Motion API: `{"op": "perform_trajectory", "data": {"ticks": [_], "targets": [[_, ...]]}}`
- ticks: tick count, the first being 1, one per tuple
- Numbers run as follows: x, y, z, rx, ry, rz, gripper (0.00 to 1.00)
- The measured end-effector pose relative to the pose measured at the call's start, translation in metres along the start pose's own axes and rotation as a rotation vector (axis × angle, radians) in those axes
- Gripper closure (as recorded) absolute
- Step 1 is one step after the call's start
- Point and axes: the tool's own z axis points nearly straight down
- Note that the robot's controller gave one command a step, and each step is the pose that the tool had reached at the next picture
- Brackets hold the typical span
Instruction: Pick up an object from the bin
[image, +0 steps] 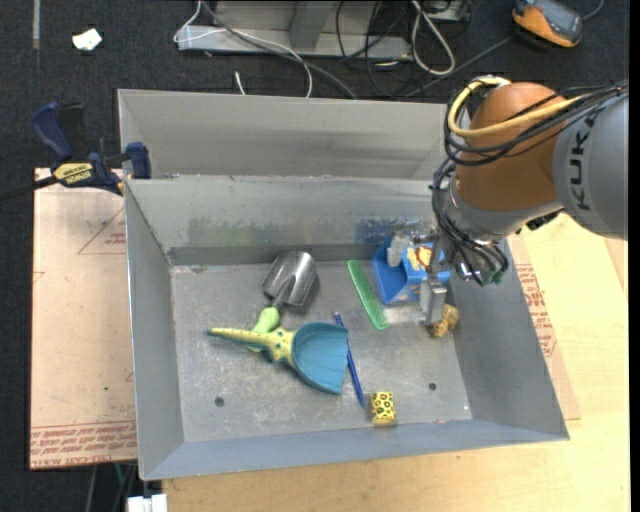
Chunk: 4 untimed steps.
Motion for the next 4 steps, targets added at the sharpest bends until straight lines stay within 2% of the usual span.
{"op": "perform_trajectory", "data": {"ticks": [1,2,3,4], "targets": [[-0.01,-0.003,0.058,0.003,-0.007,0.014,0.0],[-0.014,0.008,0.078,0.004,-0.014,0.101,0.0],[-0.008,-0.036,0.068,-0.001,-0.007,0.171,0.0],[-0.012,-0.056,0.066,0.005,-0.011,0.134,0.0]]}}
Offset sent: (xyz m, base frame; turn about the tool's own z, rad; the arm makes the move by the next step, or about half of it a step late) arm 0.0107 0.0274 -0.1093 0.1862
